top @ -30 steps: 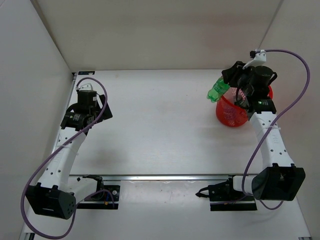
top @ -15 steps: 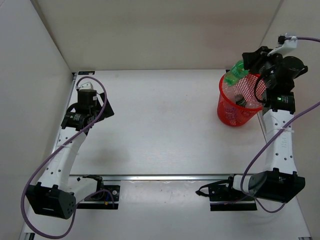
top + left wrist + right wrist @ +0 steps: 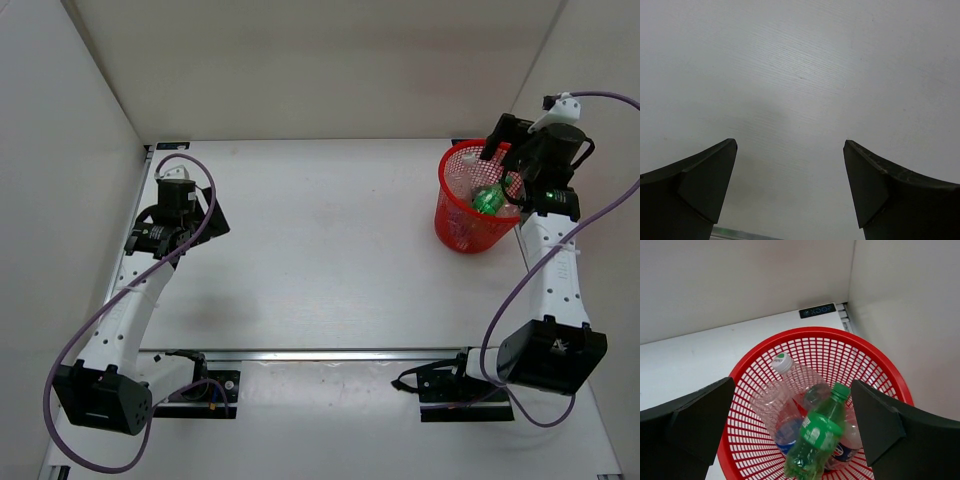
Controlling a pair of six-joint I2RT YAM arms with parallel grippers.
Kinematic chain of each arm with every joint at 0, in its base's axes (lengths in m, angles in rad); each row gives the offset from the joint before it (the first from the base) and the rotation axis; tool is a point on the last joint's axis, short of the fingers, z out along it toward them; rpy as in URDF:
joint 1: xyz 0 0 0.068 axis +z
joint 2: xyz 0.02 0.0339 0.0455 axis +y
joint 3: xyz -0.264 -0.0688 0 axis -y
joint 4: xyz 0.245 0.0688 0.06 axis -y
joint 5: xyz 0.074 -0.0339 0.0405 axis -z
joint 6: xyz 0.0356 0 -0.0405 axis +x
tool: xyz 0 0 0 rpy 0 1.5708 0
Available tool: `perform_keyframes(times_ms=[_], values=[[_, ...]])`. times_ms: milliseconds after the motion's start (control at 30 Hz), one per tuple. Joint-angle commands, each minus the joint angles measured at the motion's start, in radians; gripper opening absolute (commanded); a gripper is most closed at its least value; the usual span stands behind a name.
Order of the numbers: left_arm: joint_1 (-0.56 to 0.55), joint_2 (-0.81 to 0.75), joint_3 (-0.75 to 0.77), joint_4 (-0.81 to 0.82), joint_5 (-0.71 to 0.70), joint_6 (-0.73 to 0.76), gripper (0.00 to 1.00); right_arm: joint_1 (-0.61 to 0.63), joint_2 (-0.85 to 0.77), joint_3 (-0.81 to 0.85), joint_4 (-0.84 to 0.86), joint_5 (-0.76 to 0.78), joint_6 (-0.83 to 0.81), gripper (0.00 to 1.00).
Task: Put the plastic bottles in the bin
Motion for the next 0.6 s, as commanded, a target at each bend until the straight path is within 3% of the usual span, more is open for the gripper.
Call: perform_keyframes(times_ms=[0, 100, 200, 333, 467, 567], values=[[0.003, -0.012, 0.015, -0.007, 0.007, 0.009, 0.99, 0.015, -0.065, 0.022, 0.010, 0.089, -0.050, 0.99], [0.001, -0.007, 0.019, -0.016, 0.025, 0.019, 0.99, 0.024, -0.054, 0.110, -0.111, 0.142, -0.063, 0.99], [0.003, -0.010, 0.027, -0.030, 0.022, 0.032, 0.99, -0.007, -0.034, 0.201, -0.361, 0.113, -0.014, 0.99], [0.007, -0.022, 0.047, -0.062, 0.028, 0.032, 0.98, 0.088, -0.057, 0.206, -0.504, 0.155, -0.020, 0.99], [0.007, -0.056, 0.046, -0.085, 0.036, 0.025, 0.98, 0.177, -0.149, 0.114, -0.522, 0.157, 0.020, 0.99], [0.009, -0.084, 0.032, -0.113, 0.036, 0.016, 0.98, 0.208, -0.255, 0.030, -0.510, 0.026, 0.055, 0.99]])
